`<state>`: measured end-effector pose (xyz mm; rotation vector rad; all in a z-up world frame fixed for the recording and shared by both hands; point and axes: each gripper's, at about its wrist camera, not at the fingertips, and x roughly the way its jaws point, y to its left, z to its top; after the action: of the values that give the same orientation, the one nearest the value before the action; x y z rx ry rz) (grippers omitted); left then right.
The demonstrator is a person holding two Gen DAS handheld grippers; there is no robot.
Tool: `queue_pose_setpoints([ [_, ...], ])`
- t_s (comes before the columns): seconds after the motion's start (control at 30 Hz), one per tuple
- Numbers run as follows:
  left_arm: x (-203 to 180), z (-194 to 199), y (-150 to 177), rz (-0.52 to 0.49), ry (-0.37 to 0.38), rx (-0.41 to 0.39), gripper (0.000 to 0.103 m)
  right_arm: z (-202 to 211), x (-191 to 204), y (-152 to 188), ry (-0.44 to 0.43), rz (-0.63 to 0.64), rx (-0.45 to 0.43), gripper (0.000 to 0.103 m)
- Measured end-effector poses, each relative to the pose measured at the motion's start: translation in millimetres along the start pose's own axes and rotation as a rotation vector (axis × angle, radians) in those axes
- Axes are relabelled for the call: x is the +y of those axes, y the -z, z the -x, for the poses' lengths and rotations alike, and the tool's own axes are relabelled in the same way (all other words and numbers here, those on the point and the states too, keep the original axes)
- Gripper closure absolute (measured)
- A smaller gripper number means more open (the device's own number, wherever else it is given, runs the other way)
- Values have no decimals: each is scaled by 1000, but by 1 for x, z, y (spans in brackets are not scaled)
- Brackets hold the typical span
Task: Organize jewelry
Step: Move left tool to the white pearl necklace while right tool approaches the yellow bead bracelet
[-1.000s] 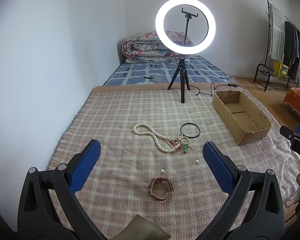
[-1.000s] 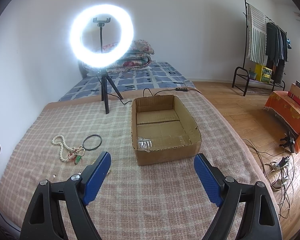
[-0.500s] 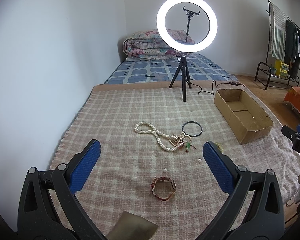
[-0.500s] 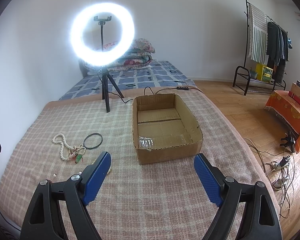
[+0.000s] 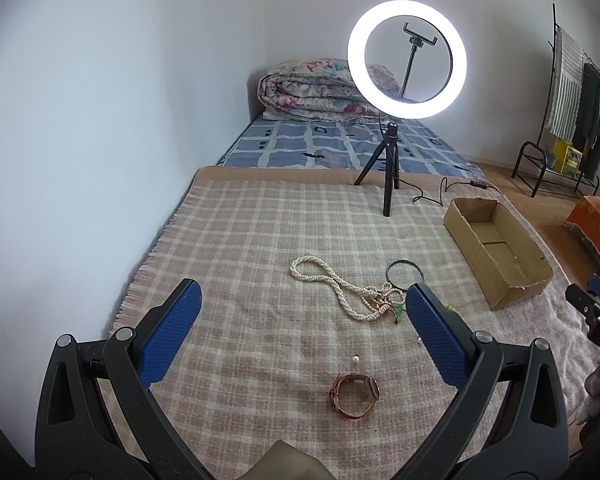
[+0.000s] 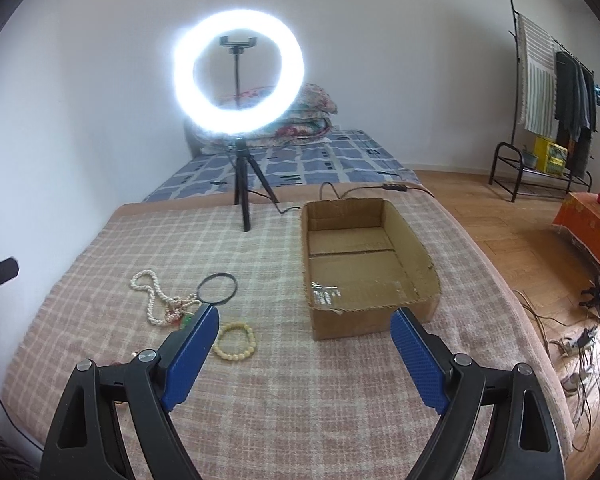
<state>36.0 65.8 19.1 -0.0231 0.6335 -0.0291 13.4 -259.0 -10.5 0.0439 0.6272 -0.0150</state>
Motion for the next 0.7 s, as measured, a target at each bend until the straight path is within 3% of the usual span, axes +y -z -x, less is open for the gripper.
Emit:
queue_pose_setpoints([
  [0.23, 11, -9, -22, 0, 17, -35, 0, -10, 23, 2, -62, 91, -10, 14],
  [0.43, 21, -22, -44, 22, 0, -56, 0, -23, 24, 0, -63, 68, 22, 14],
  [0.7, 40, -69, -41, 140, 62, 84, 0, -42, 27, 2, -112, 79, 60, 14],
])
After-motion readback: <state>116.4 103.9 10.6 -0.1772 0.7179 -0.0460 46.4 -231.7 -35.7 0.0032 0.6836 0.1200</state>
